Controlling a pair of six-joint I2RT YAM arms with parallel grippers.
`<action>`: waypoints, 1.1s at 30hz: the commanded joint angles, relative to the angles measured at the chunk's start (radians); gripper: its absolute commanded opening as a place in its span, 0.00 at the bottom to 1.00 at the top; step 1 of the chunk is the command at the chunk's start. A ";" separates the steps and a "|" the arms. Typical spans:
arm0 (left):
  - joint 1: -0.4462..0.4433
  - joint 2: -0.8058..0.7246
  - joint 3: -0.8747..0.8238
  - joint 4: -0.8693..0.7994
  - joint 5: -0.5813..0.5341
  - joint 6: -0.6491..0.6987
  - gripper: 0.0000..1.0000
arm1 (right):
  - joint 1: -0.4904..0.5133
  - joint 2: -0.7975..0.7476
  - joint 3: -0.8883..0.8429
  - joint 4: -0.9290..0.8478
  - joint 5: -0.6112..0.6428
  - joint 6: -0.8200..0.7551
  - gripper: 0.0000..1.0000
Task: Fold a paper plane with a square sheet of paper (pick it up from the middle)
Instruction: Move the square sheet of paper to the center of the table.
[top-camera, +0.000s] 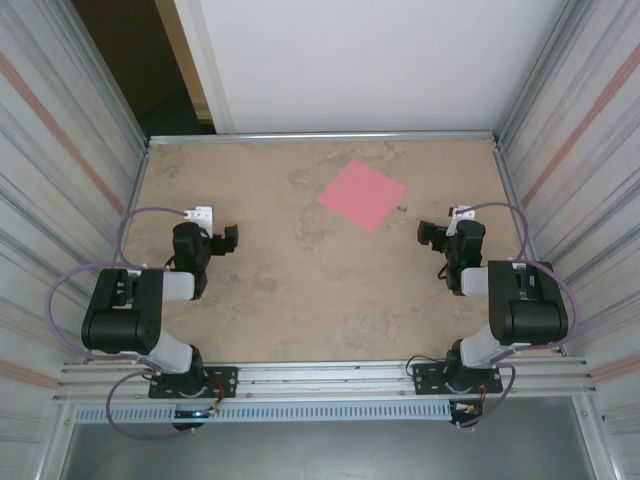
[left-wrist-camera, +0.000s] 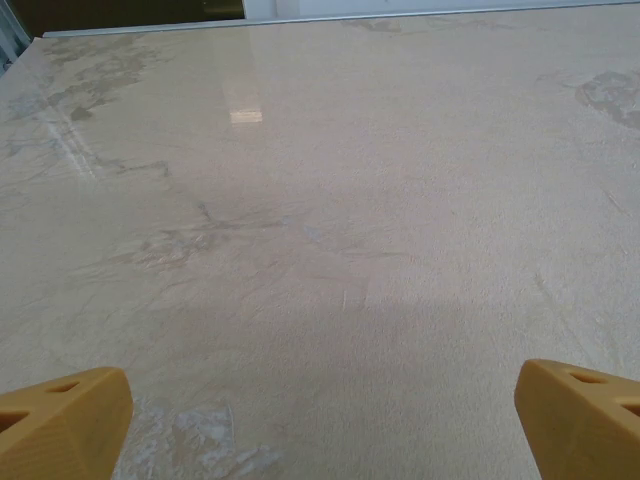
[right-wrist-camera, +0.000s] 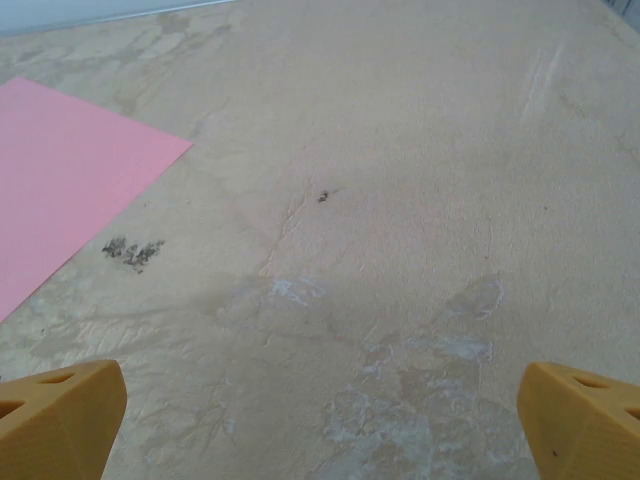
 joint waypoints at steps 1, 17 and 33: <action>0.009 -0.002 0.007 0.017 0.006 0.020 0.99 | -0.007 0.003 0.022 0.007 -0.011 -0.028 0.99; 0.016 -0.002 0.010 0.012 0.021 0.016 0.99 | -0.008 0.005 0.023 0.007 -0.015 -0.026 0.99; 0.003 -0.250 -0.013 -0.158 -0.103 -0.034 0.99 | 0.009 -0.222 0.112 -0.314 0.080 -0.004 0.99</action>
